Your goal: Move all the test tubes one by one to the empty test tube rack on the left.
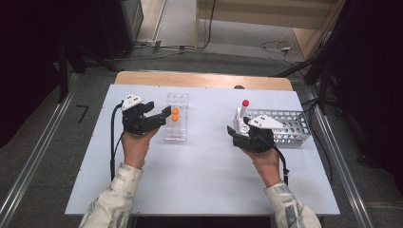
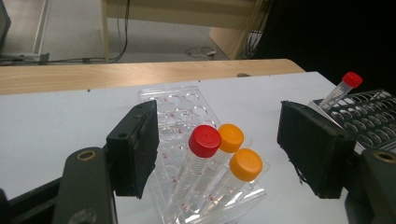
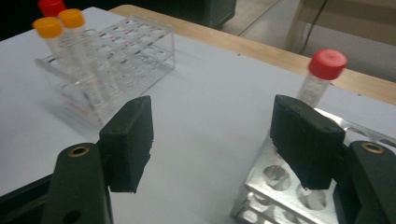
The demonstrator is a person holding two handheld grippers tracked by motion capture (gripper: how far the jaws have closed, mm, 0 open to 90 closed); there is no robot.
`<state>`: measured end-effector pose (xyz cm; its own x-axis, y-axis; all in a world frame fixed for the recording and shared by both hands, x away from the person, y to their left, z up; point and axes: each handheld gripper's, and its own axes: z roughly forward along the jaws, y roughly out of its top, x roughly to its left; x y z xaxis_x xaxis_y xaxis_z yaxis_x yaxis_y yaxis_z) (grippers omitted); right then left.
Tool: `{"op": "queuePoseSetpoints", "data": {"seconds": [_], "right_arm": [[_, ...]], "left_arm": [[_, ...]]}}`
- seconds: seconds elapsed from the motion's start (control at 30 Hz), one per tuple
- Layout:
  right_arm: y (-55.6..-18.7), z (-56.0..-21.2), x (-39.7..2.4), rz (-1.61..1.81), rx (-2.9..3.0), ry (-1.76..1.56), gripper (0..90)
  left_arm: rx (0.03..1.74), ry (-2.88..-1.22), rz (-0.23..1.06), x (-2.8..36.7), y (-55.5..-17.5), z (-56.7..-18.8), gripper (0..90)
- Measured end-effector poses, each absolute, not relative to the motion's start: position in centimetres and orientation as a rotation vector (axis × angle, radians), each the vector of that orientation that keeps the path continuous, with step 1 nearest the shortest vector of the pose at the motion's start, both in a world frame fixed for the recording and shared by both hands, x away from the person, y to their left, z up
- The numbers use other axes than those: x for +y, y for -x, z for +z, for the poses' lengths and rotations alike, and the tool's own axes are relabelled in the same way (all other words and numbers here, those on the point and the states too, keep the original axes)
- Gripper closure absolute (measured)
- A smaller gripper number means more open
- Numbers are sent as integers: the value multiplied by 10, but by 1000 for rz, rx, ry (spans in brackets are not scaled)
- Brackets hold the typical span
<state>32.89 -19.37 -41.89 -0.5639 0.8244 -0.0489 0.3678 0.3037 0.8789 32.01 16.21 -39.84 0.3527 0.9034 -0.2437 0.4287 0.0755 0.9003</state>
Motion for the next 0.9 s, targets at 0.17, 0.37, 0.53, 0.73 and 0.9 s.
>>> {"op": "queuePoseSetpoints", "data": {"seconds": [0.17, 0.37, 0.53, 0.73, 0.9], "right_arm": [[-343, -418, -200, 1170, 2006, -1118, 297], [-363, -418, -204, 1108, 1983, -1163, 307], [-380, -420, -204, 1084, 1956, -1201, 358], [-400, -428, -201, 1056, 1950, -1262, 438], [-408, -435, -195, 1022, 1977, -1287, 510]], "left_arm": [[1249, -1523, 556, 166, -318, -395, 291], [1248, -1506, 560, 170, -315, -393, 291], [1243, -1504, 554, 170, -315, -393, 291], [1240, -1507, 554, 170, -315, -393, 291], [1238, -1511, 555, 169, -315, -393, 291]]}}
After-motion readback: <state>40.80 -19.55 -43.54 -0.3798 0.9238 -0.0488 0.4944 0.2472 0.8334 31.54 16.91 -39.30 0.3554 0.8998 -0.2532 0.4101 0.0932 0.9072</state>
